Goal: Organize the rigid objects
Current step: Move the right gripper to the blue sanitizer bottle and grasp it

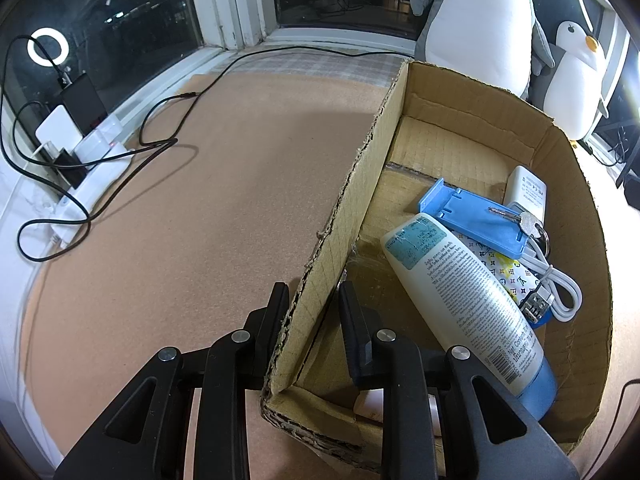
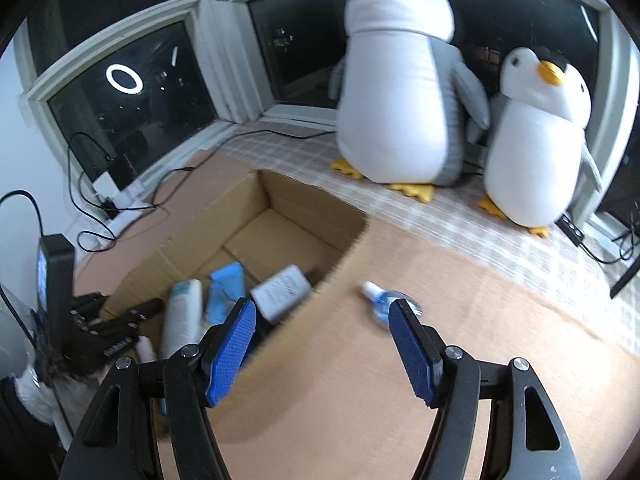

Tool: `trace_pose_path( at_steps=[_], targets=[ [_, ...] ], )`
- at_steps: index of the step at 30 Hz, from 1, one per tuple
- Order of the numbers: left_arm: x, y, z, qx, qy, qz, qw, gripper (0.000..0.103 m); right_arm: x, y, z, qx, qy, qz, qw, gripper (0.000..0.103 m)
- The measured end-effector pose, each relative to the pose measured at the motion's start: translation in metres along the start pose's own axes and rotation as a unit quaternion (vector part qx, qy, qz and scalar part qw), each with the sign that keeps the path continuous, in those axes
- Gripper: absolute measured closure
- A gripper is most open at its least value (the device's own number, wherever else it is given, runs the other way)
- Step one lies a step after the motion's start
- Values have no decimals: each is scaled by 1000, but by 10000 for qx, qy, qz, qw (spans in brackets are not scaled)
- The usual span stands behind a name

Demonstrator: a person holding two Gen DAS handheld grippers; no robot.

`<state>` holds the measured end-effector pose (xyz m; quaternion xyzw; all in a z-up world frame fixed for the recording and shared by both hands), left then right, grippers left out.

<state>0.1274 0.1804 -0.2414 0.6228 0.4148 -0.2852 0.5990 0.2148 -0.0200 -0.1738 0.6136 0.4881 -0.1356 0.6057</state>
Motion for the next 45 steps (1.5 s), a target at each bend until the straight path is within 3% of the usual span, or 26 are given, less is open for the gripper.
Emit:
trace_pose_path(
  at_steps=[8, 20, 24, 36, 39, 45],
  targets=[
    [0, 0, -1, 3, 10, -8, 10000, 80, 14, -9, 35, -56, -280, -164, 9995, 38],
    [0, 0, -1, 27, 41, -82, 10000, 80, 56, -5, 51, -208, -233, -389, 9988, 39],
    [0, 0, 0, 27, 75, -96, 9999, 80, 68, -5, 52, -367, -234, -472, 9979, 47],
    [0, 1, 1, 17, 77, -111, 9999, 80, 84, 0, 50, -613, -255, -536, 9964, 53],
    [0, 1, 1, 17, 77, -109, 9999, 80, 87, -4, 47, -725, -325, -612, 9950, 70],
    [0, 1, 1, 18, 78, -109, 9999, 80, 85, -10, 42, -858, -428, -644, 9933, 70]
  ],
)
Point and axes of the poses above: each gripper's, at about its wrist camera, not at the fingertips, and x roughly the way its jaws point, z to its right, y to its top, the point moved 8 cm from there along x, roughly the way its jaws point, and after that the axes turned 10 degrees about x, right-handed, at the moved point
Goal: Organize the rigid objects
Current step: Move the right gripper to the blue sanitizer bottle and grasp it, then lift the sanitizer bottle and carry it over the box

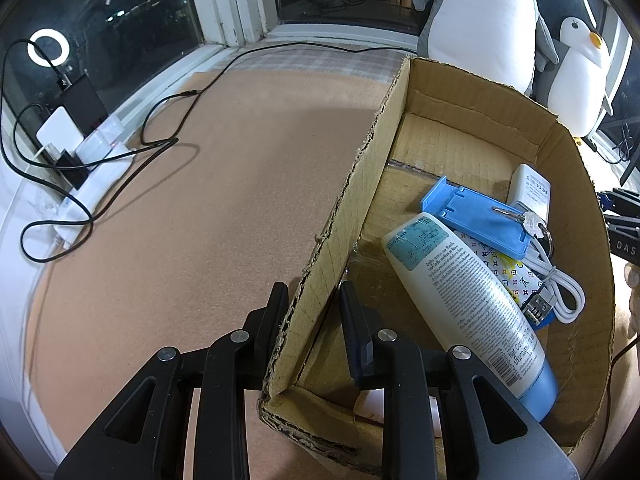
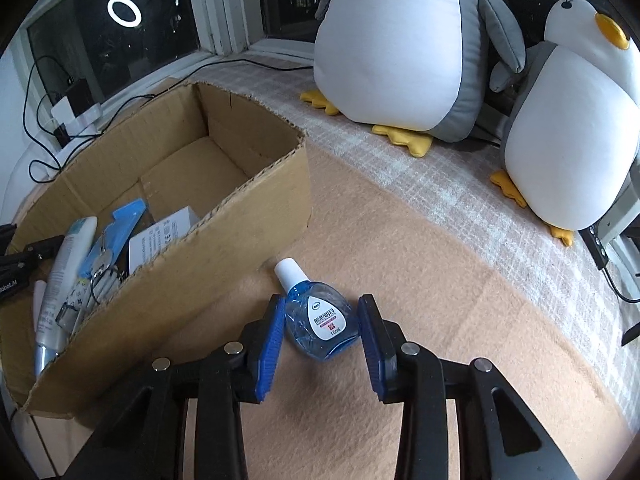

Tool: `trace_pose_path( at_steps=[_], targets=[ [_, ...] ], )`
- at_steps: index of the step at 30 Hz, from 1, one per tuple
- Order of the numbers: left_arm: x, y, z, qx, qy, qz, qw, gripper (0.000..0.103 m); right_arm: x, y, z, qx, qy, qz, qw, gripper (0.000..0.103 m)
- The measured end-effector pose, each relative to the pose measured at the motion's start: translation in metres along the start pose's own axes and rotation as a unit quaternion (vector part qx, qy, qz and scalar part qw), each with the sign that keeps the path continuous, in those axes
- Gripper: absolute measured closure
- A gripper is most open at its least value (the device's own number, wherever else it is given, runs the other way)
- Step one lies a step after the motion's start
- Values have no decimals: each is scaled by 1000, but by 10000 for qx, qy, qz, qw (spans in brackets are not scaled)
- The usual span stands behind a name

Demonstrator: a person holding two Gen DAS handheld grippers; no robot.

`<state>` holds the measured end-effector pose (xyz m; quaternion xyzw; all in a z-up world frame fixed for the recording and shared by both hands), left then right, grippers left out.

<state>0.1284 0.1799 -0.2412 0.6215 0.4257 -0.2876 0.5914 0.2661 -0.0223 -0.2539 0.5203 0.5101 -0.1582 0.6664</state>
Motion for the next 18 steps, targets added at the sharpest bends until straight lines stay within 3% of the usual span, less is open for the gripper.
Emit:
trace_pose_path(
  at_steps=[9, 18],
  targets=[
    [0, 0, 0, -15, -5, 11, 10000, 80, -16, -13, 3, 261, -108, 33, 9996, 70],
    [-1, 0, 0, -14, -9, 37, 10000, 80, -58, -12, 1, 546, -78, 334, 9979, 70]
  ],
)
Point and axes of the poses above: each gripper's, at about its wrist camera, not at the fingertips, and x roughly the way its jaws point, z to its right, y to its top, the point moved 8 cm from there along x, roughly the way its jaws point, and after that the axes turned 10 degrees about x, right-handed, at the moved point
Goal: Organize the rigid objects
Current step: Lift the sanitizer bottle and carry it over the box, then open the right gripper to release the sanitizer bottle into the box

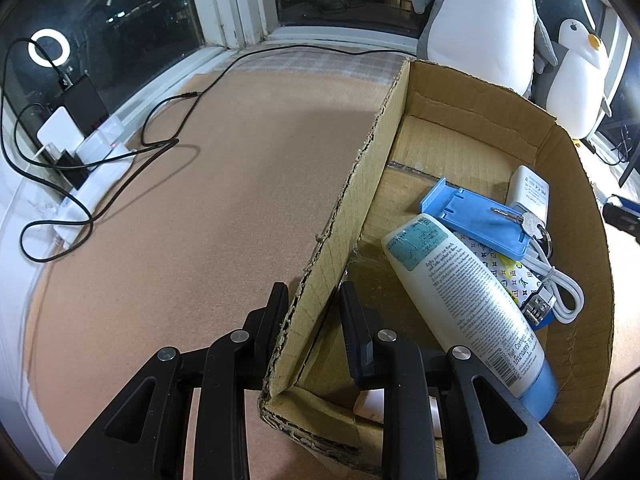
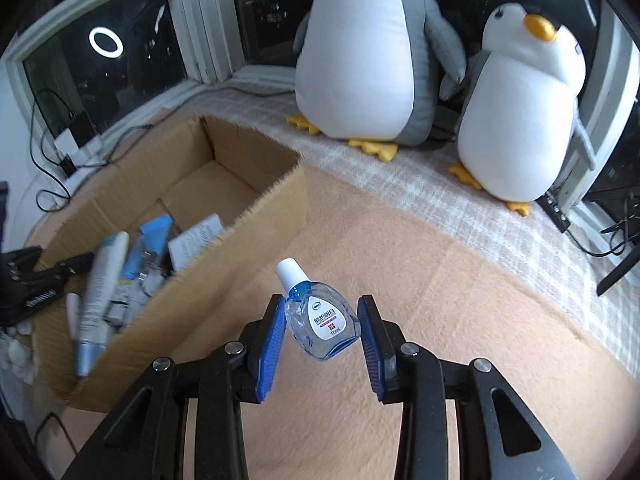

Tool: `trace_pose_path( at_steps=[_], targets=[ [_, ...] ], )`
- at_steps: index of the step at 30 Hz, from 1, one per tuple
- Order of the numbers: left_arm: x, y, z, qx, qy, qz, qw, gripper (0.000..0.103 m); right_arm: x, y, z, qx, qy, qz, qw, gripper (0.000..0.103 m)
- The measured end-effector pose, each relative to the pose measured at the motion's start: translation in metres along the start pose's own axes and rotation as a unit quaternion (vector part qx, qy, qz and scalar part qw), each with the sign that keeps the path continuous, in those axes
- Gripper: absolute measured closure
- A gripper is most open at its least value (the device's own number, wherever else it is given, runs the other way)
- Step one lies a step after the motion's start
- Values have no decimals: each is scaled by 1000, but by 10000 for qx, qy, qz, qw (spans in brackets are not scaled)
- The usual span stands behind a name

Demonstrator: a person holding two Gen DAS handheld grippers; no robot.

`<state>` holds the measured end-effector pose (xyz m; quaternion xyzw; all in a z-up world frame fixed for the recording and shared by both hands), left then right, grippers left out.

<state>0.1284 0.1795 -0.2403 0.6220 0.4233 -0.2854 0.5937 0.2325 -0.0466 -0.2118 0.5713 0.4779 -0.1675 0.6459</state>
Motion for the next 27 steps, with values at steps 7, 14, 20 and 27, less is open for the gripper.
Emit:
trace_pose_path(
  at_steps=[7, 14, 20, 27],
  targets=[
    [-1, 0, 0, 12, -11, 30, 10000, 80, -36, 10, -38, -118, 309, 278, 9991, 70],
    [-1, 0, 0, 5, -19, 34, 10000, 80, -43, 4, -96, -516, 617, 244, 9965, 70],
    [-2, -1, 0, -11, -40, 36, 10000, 80, -36, -6, -125, -658, 740, 107, 9950, 70],
    [-6, -4, 1, -12, -47, 58, 10000, 80, -34, -12, -138, -698, 750, 65, 9947, 70]
  ],
)
Point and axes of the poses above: each gripper's, at about its wrist camera, not at the fingertips, and x roughly the way its jaws point, z to its right, y to its top, the point moved 8 cm from there along x, roughly the way its jaws point, and after that the axes turned 10 degrees about x, right-handed, at the moved point
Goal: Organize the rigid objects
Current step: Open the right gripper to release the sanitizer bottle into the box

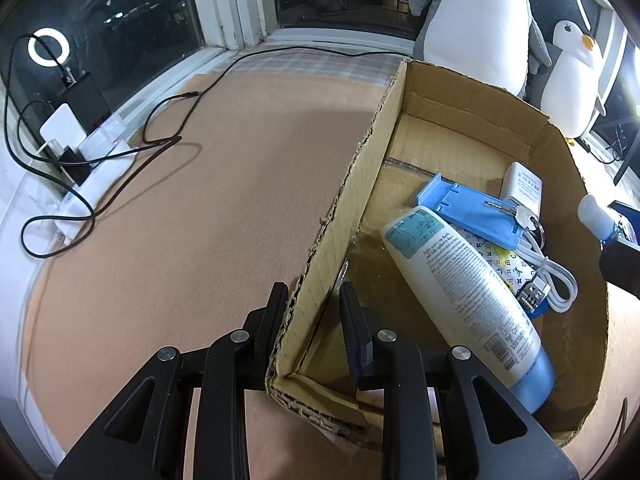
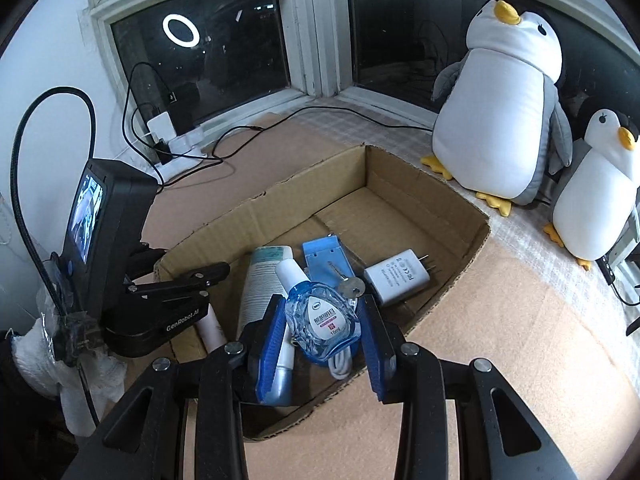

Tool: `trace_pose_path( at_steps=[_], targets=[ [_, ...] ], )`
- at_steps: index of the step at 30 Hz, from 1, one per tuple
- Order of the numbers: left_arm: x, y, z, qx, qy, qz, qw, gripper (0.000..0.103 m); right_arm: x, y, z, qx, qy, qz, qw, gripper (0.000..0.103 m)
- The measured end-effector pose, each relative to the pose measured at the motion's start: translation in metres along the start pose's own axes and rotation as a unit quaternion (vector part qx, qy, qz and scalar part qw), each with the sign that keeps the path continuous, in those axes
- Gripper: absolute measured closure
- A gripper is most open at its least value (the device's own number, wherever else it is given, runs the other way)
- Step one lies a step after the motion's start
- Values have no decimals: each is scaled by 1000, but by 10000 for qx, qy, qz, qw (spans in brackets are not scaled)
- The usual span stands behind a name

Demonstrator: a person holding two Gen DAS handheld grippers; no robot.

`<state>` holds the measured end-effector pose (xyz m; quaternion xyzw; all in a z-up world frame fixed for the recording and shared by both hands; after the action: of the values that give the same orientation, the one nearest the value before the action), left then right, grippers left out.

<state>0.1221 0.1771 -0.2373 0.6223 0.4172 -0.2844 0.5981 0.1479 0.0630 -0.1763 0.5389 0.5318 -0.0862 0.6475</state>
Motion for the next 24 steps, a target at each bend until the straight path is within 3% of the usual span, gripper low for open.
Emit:
trace_pose_path(
  at_steps=[2, 4, 5, 12, 24],
  targets=[
    [-3, -1, 0, 5, 2, 28, 10000, 80, 0, 0, -2, 11, 9, -10, 10000, 68],
    [-8, -1, 0, 15, 13, 77, 10000, 80, -5, 1, -2, 69, -26, 31, 10000, 49],
    [-12, 0, 0, 26, 21, 110, 9999, 80, -9, 1, -1, 110, -45, 80, 9999, 46],
    [-45, 4, 2, 75, 31, 395, 9992, 80, -44, 0, 9, 531, -50, 317, 9981, 42],
    [-115, 14, 30, 444, -156, 1032, 9935, 77, -113, -17, 29, 1059, -489, 733, 9905, 31]
  ],
)
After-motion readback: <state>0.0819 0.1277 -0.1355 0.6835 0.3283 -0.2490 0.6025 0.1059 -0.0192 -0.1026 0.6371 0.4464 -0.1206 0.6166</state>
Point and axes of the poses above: each gripper's, at about its wrist camera, not at the fingertips, and x roughly the way its jaws point, z to its right, y to its top, the point moved 8 cm from there along x, roughly the way its jaws point, and after that the axes turned 10 degrees about x, right-handed, at the moved point
